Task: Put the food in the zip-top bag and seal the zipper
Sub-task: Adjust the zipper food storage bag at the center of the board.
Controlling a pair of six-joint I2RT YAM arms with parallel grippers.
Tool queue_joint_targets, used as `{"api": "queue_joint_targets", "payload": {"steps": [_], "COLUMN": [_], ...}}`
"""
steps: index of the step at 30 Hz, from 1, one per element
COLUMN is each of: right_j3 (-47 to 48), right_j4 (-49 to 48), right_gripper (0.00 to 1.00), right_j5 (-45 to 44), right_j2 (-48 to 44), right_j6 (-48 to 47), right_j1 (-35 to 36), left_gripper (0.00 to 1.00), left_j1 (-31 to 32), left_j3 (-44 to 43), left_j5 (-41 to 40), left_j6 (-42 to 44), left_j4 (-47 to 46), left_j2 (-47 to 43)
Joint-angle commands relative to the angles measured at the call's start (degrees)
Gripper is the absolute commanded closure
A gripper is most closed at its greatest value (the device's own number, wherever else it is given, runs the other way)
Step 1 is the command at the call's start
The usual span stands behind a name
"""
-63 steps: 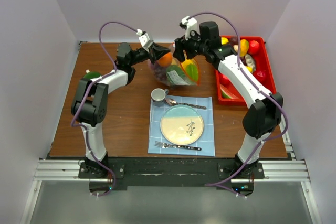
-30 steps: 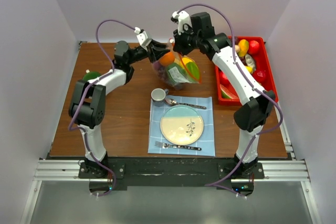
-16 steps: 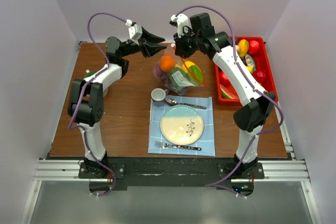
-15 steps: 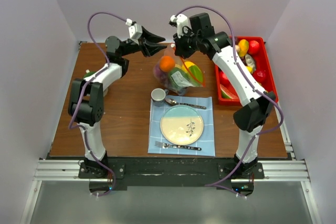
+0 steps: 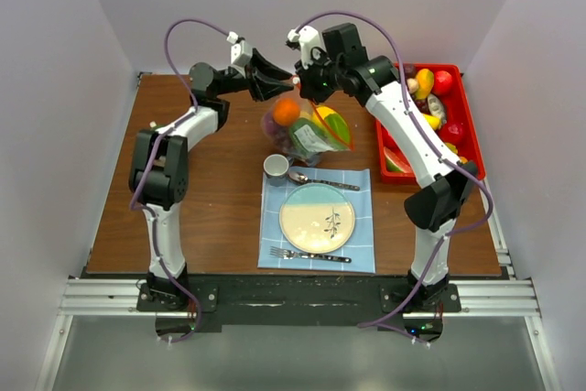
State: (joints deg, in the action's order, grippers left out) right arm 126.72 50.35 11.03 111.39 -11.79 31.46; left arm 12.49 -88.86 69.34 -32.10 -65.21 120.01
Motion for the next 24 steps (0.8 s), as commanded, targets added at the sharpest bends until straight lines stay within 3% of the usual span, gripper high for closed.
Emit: {"api": "queue_joint_targets", "payload": {"steps": [1, 7, 15, 18, 20, 22, 23, 24], "right_j3": [4.2, 4.8, 5.1, 4.9, 5.0, 4.7, 4.4, 4.0], "right_j4": [-2.0, -1.8, -1.8, -2.1, -2.2, -2.6, -2.9, -3.4], "right_gripper": [1.0, 1.0, 1.0, 1.0, 1.0, 1.0, 0.96, 0.83], "right_j5": [-2.1, -3.4, -4.5, -4.7, -4.5, -4.3, -4.5, -5.0], "right_j2": [-0.3, 0.7, 1.6, 1.6, 1.6, 1.7, 1.6, 1.5], "right_j6": [-1.3, -1.5, -1.7, -1.7, -1.7, -1.5, -1.5, -1.4], "right_j1": [0.5, 1.1, 1.9, 1.9, 2.0, 2.0, 1.9, 1.9], "left_gripper": [0.59, 0.61, 0.66, 0.79, 0.98, 1.0, 1.0, 1.0], "left_j1": [0.1, 0.1, 0.5, 0.5, 0.5, 0.4, 0.3, 0.3], "left_j3": [-2.2, -2.8, -2.9, -2.7, -2.7, -2.1, -1.4, 0.2], "left_j5": [2.6, 2.8, 2.4, 2.4, 2.4, 1.9, 1.1, 0.5], "left_j6": [-7.4, -13.9, -13.5, -13.0, -12.6, -11.1, -10.3, -8.1], "left_j4": [-9.2, -16.7, -16.1, -15.7, -15.6, -15.0, -14.7, -14.2], "left_j2": [0.8, 2.9, 3.3, 3.2, 3.2, 2.8, 2.3, 1.8]}}
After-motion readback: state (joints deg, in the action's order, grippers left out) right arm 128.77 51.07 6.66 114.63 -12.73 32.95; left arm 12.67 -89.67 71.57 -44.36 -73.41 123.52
